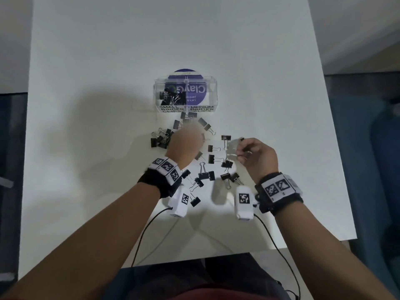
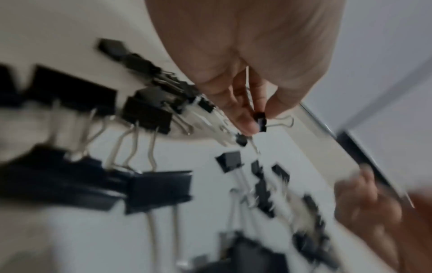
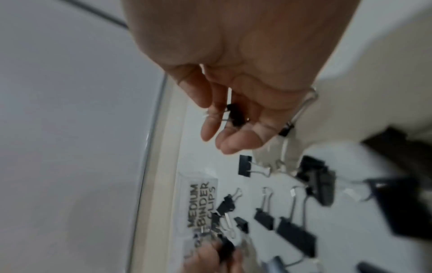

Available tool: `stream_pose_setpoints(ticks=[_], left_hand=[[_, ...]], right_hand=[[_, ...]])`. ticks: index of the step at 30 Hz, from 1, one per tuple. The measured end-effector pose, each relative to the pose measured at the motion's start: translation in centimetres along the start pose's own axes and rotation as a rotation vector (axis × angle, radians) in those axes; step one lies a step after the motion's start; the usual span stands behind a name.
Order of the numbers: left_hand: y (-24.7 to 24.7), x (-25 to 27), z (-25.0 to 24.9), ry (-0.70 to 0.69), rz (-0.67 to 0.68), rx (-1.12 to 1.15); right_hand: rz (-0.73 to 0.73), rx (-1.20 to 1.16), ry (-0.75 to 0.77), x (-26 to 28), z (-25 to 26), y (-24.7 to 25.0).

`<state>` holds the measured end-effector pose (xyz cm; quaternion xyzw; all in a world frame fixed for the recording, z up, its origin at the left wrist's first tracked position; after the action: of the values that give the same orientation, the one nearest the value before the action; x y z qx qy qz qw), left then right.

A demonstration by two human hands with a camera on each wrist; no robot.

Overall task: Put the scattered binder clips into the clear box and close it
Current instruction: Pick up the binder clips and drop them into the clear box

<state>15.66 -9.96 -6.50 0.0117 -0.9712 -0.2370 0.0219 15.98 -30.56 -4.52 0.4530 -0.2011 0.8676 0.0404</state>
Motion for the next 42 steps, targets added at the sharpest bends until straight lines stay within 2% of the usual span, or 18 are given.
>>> stream_pose_setpoints(ticks=[2,4,6,8,10,11,13,15,17,22,26,28,30,34,37,39,42], left_hand=[[1.0,0.4,1.0,0.179,-0.146,0.230],[1.6,0.7,1.8,0.353,-0.239,0.464],[1.9,0.4,1.9,0.464,-0.263,0.636],[1.8,-0.6,1.3,0.449,-0.221,0.660],[1.2,-2.0,0.1,0.369,-0.119,0.488],[0.8,-2.8,-0.6,0.295,-0.043,0.300],[-0.2,-3.8,-1.8,0.134,0.136,-0.161],[-1.3,-4.4,-1.9,0.003,0.299,-0.477],[-1.9,-4.7,-1.4,-0.057,0.392,-0.588],[-2.3,-4.7,-1.3,-0.125,0.407,-0.674],[-2.0,-4.7,-1.7,-0.118,0.433,-0.664],[-1.6,-4.4,-1.8,-0.152,0.424,-0.630],[-0.6,-3.9,-1.7,-0.161,0.360,-0.537],[4.0,-4.3,-1.8,-0.151,0.058,-0.283],[7.8,-6.1,-1.8,-0.123,-0.092,-0.286],[9.5,-7.6,-2.0,-0.098,-0.073,-0.370],[9.9,-9.0,-2.3,-0.086,0.133,-0.530]], right_hand=[[0.032,-0.093,-0.060,-0.2,0.0,-0.8],[-0.034,0.014,-0.055,-0.9,0.0,-1.5],[-0.137,0.382,0.061,-1.6,0.4,-2.4],[-0.178,0.877,0.228,-1.8,0.3,-3.9],[-0.192,1.308,0.329,-1.7,-0.7,-5.3],[-0.205,1.466,0.356,-1.9,-1.3,-5.6],[-0.225,1.602,0.382,-2.1,-2.1,-5.8],[-0.230,1.618,0.407,-2.2,-2.5,-6.0],[-0.221,1.618,0.438,-2.0,-2.5,-6.3],[-0.163,1.748,0.495,-2.3,-3.0,-6.3],[-0.127,1.822,0.509,-2.4,-2.9,-5.9],[-0.099,1.807,0.502,-2.5,-2.8,-5.7],[-0.060,1.795,0.490,-2.5,-2.7,-5.4],[0.038,1.740,0.463,-2.7,-2.3,-5.1],[0.066,1.679,0.403,-2.4,-1.7,-5.2],[0.016,1.657,0.405,-2.1,-0.7,-5.9],[-0.040,1.570,0.489,-1.6,2.1,-9.5]])
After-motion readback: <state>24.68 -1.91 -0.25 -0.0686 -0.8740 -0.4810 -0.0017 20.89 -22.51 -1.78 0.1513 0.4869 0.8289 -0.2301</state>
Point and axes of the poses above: each hand's wrist, its own x-axis away from the middle knuckle, its own y-axis out of the back of the hand, z = x × y, the point moved 4 cm from there along -x, towards the middle knuckle, and after that the axes turned 11 degrees about -y, right-handed, at the moved point
